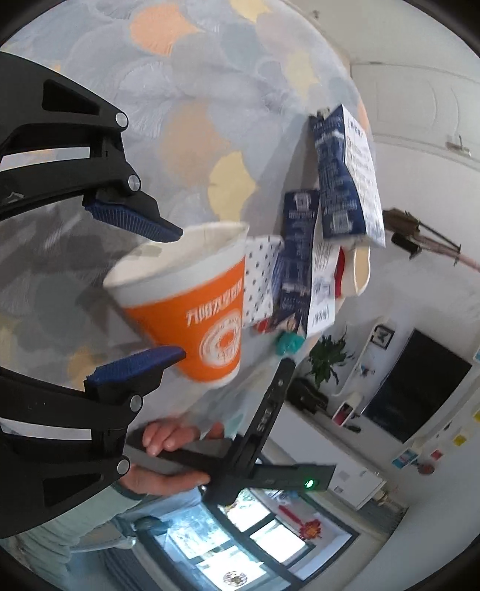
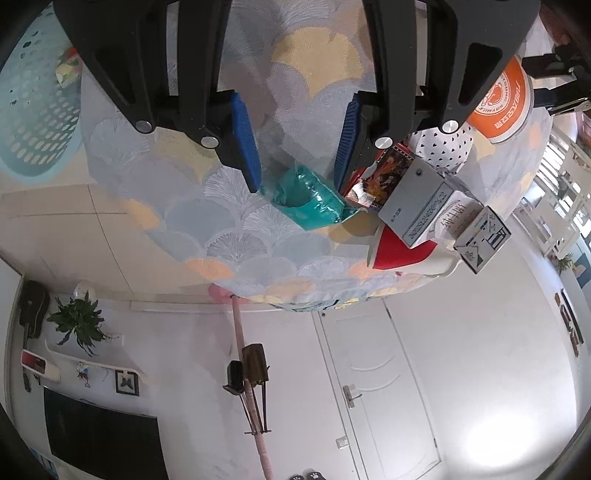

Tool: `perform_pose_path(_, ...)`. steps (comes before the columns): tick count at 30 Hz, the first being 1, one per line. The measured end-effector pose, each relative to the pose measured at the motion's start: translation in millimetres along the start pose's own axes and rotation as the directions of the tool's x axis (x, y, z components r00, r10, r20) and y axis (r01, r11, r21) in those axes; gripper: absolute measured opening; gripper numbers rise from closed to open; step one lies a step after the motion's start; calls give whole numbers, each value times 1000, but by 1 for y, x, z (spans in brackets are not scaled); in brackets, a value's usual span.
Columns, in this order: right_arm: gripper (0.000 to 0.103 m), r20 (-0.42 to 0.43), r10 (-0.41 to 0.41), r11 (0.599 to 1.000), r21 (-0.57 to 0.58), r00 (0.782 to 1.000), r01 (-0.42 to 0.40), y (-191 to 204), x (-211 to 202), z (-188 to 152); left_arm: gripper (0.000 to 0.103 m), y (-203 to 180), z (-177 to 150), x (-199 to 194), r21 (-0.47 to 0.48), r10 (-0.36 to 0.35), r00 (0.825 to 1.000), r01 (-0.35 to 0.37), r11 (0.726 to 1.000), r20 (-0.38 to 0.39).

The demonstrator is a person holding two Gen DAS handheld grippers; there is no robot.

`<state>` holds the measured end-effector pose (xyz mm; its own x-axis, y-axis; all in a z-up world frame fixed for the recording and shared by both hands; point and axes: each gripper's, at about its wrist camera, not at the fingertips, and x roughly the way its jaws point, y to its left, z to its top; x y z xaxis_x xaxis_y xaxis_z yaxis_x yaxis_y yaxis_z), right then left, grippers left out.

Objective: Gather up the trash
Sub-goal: 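Grasp the orange paper cup with the left tool while the right tool grasps the teal packet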

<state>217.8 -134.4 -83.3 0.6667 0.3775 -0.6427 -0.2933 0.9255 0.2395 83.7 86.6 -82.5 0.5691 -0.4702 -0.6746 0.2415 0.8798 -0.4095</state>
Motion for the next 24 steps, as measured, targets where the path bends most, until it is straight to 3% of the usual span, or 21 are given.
perform_pose_path(9, 38, 41, -9, 1000, 26, 999, 8, -4, -11, -3, 55, -58, -30, -6, 83, -129, 989, 135, 987, -70)
perform_pose_path(13, 42, 54, -5, 999, 42, 999, 2, -9, -17, -4, 55, -62, -44, -20, 141, -52, 995, 63, 988, -81)
perform_pose_path(18, 43, 54, 0, 999, 46, 999, -3, -12, -16, -2, 70, -40, -19, -34, 119, 51, 999, -53, 992, 14)
perform_pose_path(20, 43, 56, -3, 999, 42, 998, 0, -12, -17, -2, 77, -38, -6, -21, 138, 28, 1000, -29, 990, 6)
perform_pose_path(24, 43, 57, -3, 999, 48, 998, 0, -12, -17, -4, 78, -28, 11, 30, 144, 76, 994, -65, 987, -73)
